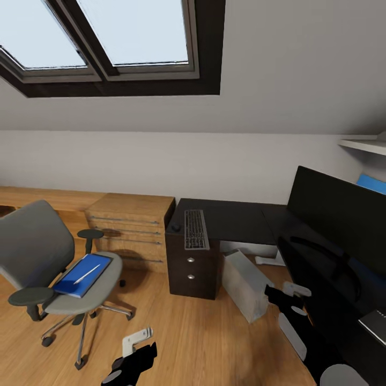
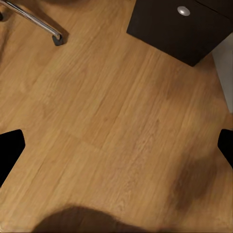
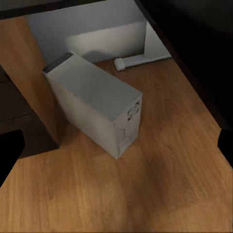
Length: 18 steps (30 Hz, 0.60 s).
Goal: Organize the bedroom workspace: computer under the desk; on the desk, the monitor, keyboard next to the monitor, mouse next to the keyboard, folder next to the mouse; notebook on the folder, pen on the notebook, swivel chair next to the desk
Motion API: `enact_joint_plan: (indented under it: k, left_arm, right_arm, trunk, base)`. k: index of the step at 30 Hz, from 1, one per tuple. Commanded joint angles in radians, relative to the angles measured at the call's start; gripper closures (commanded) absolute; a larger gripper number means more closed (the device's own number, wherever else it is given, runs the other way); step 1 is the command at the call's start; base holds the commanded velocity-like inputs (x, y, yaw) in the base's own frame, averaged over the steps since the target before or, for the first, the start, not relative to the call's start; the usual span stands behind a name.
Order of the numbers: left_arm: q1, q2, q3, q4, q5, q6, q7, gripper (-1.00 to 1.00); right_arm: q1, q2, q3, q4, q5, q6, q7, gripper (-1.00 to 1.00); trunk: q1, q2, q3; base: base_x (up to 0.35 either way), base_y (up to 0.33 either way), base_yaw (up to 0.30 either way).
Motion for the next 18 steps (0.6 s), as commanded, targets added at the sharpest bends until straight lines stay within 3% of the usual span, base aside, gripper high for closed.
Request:
enact_joint_plan:
  k: [1,5,9,14,18]
  left_arm:
    - [-0.001,0.001,-0.004,-0.001,0.004,0.002,0.008,-1.0]
    - [-0.001,-0.001,-0.006,0.003,-0.002,0.001,0.009,-1.0]
    - [-0.001,0.002,-0.006,0.005,-0.004,-0.002,0.009,-1.0]
    - [-0.002,0.001,-0.005,0.007,-0.004,-0.003,0.008,-1.0]
    - [-0.001,0.0,-0.005,0.007,-0.004,-0.002,0.007,-1.0]
  right_arm:
    - [-0.001,-0.011,0.005,-0.002,-0.005,0.005,-0.004,-1.0]
    - [-0.001,-0.051,0.002,0.008,-0.001,0.012,0.039,-1.0]
    - [-0.058,-0.089,0.0,0.131,-0.003,0.015,0.073,-1.0]
    - [-0.119,-0.1,0.001,0.244,-0.004,-0.009,0.117,-1.0]
    - [-0.136,-0.097,0.008,0.255,-0.005,-0.024,0.141,-1.0]
  trunk:
    - [0.0,-0.001,-0.001]
    - [0.0,-0.001,-0.001]
    - [0.0,-0.001,-0.001]
    - [0.0,-0.001,-0.001]
    - [0.0,-0.001,-0.001]
  base:
    - [0.0,0.0,0.0]
    - [0.0,0.0,0.0]
    - [0.0,0.0,0.0]
    - [-0.012,-0.022,0.0]
    - [-0.161,-0.166,0.0]
